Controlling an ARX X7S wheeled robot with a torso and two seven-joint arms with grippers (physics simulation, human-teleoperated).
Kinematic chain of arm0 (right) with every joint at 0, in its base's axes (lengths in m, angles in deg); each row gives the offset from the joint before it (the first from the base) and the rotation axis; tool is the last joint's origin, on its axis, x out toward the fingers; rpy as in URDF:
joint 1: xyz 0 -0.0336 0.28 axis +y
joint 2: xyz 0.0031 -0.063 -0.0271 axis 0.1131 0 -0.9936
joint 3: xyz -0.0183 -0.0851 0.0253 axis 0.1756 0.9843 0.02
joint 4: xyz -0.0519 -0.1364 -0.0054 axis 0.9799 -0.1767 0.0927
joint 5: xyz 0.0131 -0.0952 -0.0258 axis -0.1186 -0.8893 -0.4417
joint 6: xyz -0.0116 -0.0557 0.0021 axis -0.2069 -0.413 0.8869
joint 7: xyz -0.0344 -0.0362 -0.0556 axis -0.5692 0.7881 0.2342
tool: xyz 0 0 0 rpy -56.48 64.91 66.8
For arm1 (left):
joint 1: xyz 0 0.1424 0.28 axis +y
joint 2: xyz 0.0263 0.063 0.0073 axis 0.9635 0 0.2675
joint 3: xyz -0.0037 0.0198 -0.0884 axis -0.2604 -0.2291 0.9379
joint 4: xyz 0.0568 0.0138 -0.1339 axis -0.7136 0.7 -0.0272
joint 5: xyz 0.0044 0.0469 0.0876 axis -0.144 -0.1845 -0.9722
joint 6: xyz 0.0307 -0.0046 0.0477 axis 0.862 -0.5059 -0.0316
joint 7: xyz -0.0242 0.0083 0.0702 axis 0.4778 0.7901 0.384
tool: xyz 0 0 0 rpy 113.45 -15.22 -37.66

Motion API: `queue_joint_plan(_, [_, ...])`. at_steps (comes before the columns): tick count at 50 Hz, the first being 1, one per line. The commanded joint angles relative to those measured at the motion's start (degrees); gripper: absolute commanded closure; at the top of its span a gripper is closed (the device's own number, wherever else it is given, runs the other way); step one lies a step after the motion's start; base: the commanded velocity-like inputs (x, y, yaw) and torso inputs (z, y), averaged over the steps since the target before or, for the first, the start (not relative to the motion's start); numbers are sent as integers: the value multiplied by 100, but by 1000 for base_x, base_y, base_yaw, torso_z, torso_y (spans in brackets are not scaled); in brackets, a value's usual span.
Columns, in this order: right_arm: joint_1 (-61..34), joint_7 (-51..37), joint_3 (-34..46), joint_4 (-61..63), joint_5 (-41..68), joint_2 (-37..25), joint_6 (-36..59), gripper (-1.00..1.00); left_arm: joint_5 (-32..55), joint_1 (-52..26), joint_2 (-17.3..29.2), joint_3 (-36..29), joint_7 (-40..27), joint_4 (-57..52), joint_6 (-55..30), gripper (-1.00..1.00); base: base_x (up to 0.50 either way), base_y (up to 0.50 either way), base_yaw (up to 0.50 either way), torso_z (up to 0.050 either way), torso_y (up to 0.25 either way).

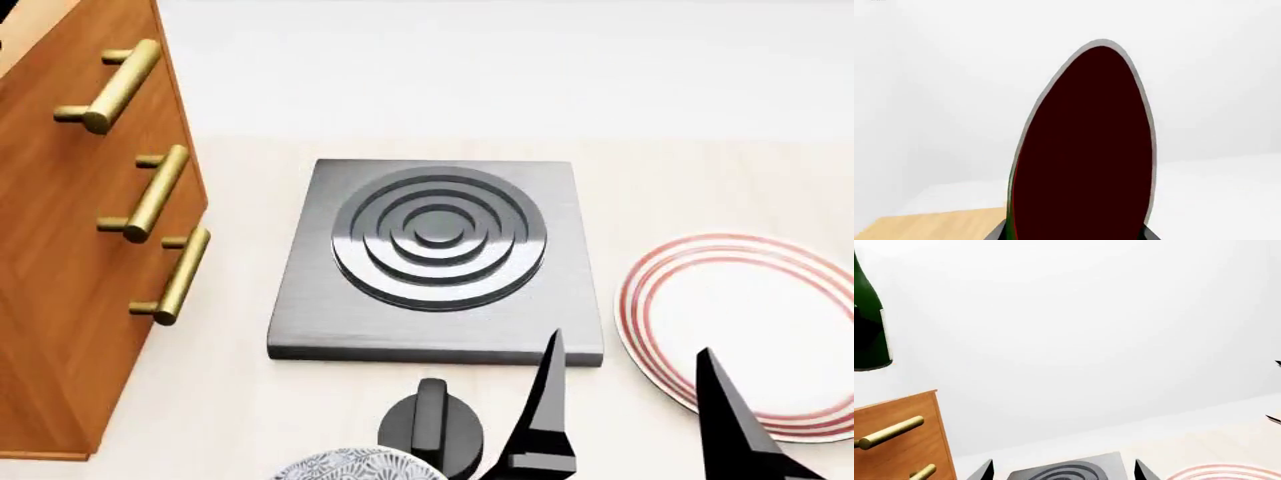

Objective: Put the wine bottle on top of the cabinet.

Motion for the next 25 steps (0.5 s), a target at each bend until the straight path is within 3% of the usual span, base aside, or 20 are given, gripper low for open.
queue_joint_plan(1, [30, -3, 27, -43, 5, 0, -52, -100, -172, -1247, 112, 214, 165, 1520, 146, 100, 0, 0, 0, 0, 10])
queue_joint_plan(11, [17, -12, 45, -73, 2, -13, -75, -100, -194, -1716, 343, 440, -223, 1929, -82, 100, 0, 0, 0, 0, 0])
queue_joint_plan(21, [-1, -11, 77, -84, 14, -21, -96, -100, -64, -1371, 724, 621, -596, 1429, -463, 100, 0, 0, 0, 0, 1])
queue_joint_plan(25, [7, -31, 71, -87, 27, -24, -98, -100, 194, -1214, 786, 993, -745, 1476, -464, 100, 0, 0, 0, 0, 0])
